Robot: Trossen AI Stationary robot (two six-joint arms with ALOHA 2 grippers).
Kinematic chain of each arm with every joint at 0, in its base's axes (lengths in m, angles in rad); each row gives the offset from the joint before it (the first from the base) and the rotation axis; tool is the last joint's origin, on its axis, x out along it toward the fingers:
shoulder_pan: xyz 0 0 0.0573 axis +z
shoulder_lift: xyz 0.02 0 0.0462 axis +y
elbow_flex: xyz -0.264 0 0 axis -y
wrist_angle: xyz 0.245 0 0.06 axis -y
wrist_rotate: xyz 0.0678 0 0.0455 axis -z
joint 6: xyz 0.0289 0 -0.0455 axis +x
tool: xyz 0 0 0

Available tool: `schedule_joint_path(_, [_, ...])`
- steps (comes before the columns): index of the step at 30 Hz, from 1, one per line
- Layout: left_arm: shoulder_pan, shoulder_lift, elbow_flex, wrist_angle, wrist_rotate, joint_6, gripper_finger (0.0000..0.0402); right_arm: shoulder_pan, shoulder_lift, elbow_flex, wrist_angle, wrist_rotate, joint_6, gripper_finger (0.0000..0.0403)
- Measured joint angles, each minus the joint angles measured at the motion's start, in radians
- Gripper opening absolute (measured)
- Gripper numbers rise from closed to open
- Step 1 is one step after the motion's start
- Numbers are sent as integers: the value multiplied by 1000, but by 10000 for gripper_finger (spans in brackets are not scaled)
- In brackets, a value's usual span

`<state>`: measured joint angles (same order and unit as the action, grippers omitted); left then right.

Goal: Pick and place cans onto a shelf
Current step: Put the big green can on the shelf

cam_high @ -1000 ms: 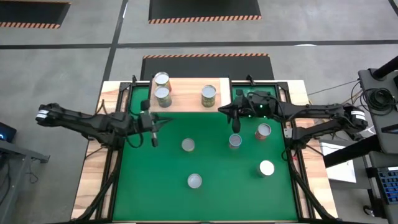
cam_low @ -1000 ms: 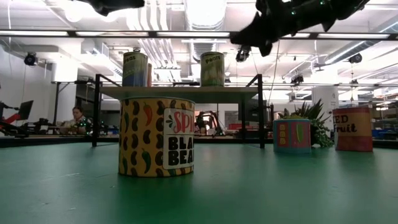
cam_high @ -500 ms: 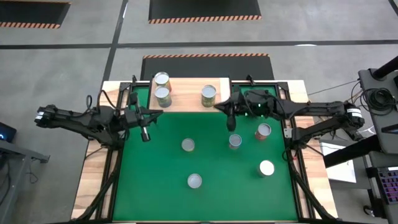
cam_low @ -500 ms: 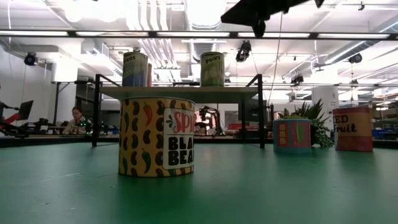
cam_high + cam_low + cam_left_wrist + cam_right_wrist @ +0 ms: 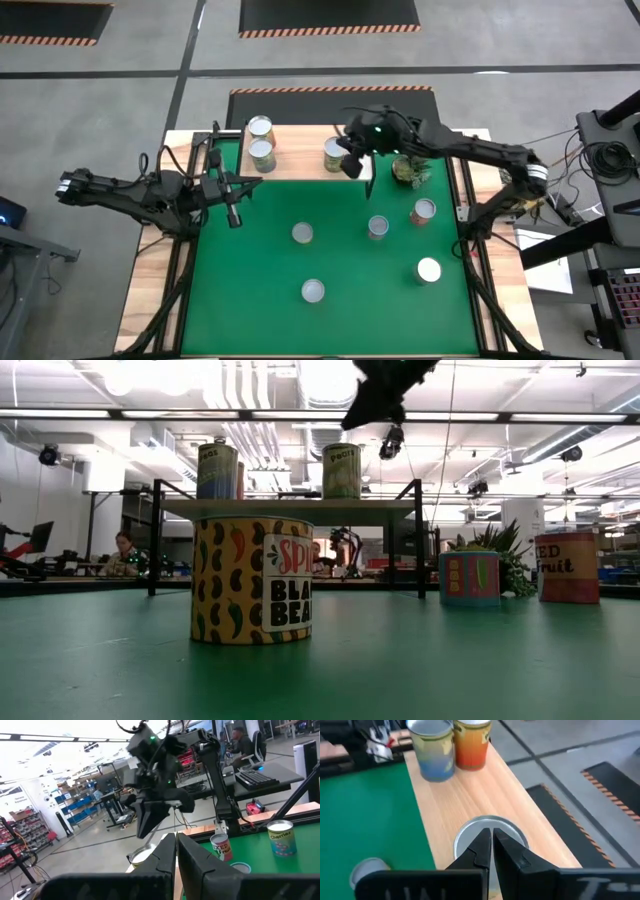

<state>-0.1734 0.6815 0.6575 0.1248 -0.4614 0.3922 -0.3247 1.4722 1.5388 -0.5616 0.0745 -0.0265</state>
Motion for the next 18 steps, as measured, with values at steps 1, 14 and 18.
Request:
schedule_joint_path(1, [0,0,0,-1,0,0,0,-4,25,33,-30,-4,-12,9])
schedule_joint_path(14, [0,0,0,-31,0,-13,0,-10,188,209,-235,-3,-64,9])
schedule_joint_path(18, [0,0,0,-38,0,-20,0,-10,182,210,-275,-3,-65,9])
